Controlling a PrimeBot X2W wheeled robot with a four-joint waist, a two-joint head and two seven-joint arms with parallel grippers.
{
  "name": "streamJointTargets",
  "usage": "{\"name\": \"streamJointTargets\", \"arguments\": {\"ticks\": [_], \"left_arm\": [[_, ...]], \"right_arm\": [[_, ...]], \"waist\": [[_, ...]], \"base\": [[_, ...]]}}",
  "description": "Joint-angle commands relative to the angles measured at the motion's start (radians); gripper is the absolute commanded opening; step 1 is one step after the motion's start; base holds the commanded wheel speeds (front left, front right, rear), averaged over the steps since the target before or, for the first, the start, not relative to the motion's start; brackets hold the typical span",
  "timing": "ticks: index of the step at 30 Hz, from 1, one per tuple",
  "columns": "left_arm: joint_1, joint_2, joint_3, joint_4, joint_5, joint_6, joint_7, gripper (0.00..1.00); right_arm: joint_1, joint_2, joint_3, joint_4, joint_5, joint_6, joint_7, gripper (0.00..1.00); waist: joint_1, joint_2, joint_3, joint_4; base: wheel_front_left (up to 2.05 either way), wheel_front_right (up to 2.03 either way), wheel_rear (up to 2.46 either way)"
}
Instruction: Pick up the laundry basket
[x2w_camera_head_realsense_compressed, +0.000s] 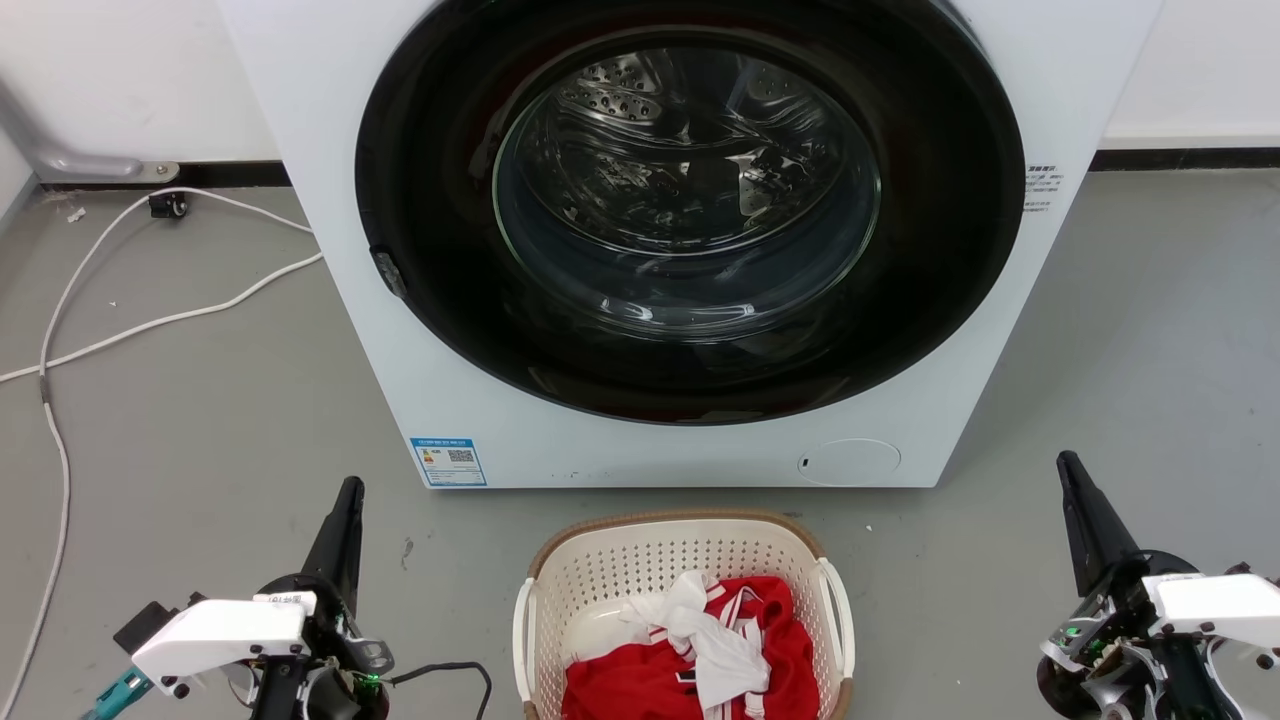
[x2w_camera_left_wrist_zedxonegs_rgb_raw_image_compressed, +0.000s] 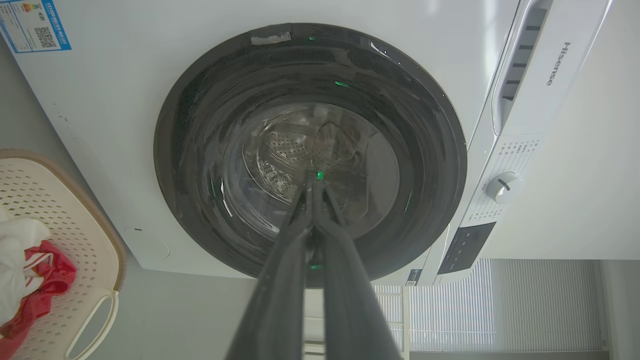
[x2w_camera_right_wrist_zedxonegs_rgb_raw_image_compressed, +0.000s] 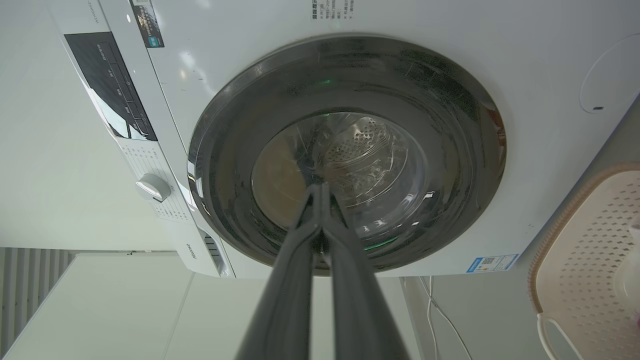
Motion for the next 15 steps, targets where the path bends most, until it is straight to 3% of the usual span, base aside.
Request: {"name": "streamJointTargets", "arguments": {"ticks": [1, 2, 15], "left_arm": [[-0.010, 0.000, 0.003, 0.001, 0.004, -0.003, 0.001, 0.00], [0.001, 0.000, 0.000, 0.002, 0.000, 0.000, 0.000, 1.00], [-0.003, -0.003, -0.053, -0.006, 0.063, 0.001, -0.057, 1.00]], "right_arm": [[-0.011, 0.004, -0.002, 0.001, -0.008, 0.000, 0.004, 0.00], [0.001, 0.000, 0.000, 0.002, 0.000, 0.000, 0.000, 1.00], [0.022, 0.002, 0.036, -0.011, -0.065, 0.000, -0.057, 1.00]], "waist": [[0.0000, -0.0001, 0.000, 0.000], [0.0001, -0.0001, 0.000, 0.000], [0.0001, -0.0001, 0.000, 0.001]], "base": [[0.00, 0.00, 0.00], [0.00, 0.00, 0.00], [0.00, 0.00, 0.00]]}}
